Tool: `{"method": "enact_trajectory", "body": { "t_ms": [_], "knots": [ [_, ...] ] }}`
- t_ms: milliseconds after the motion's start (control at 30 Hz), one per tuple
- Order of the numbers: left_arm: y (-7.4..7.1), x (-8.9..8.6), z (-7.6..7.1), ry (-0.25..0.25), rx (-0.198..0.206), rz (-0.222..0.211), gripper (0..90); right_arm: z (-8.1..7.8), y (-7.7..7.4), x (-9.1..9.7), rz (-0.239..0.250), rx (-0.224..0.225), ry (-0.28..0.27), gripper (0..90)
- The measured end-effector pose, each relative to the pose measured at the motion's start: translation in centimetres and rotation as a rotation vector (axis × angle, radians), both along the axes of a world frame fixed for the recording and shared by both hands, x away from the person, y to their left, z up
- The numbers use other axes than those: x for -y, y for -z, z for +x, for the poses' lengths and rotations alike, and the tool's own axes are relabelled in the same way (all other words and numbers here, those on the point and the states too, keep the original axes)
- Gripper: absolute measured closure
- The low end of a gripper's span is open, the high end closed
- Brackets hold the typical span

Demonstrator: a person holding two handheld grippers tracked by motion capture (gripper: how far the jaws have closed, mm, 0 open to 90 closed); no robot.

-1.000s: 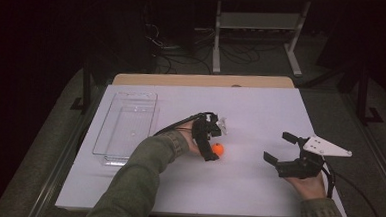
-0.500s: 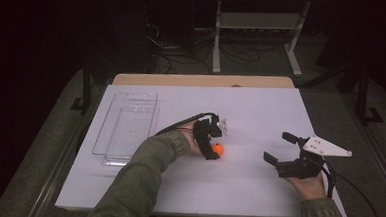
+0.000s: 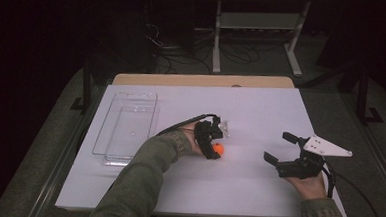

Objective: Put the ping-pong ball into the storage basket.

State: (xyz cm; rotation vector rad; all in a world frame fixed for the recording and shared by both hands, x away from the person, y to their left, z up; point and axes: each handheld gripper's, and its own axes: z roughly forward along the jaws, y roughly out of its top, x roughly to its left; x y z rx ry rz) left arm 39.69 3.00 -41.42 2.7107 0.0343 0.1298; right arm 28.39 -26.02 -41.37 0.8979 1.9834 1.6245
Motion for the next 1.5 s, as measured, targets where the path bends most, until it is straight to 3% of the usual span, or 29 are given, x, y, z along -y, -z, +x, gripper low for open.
{"method": "enact_trajectory", "body": {
  "t_ms": [733,1033,1500],
  "knots": [
    [0.1,0.1,0.0,0.037,-0.023,0.011,50.0,-0.1,0.0,0.1,-0.002,-0.004,0.003,0.0],
    [-0.2,0.0,-0.1,0.04,-0.022,0.005,50.7,-0.2,0.0,0.1,0.002,-0.008,0.004,0.0],
    [-1.8,-0.9,-0.3,0.027,0.003,-0.001,50.9,-0.2,0.0,0.0,-0.001,-0.006,0.0,0.0]
  ]
}}
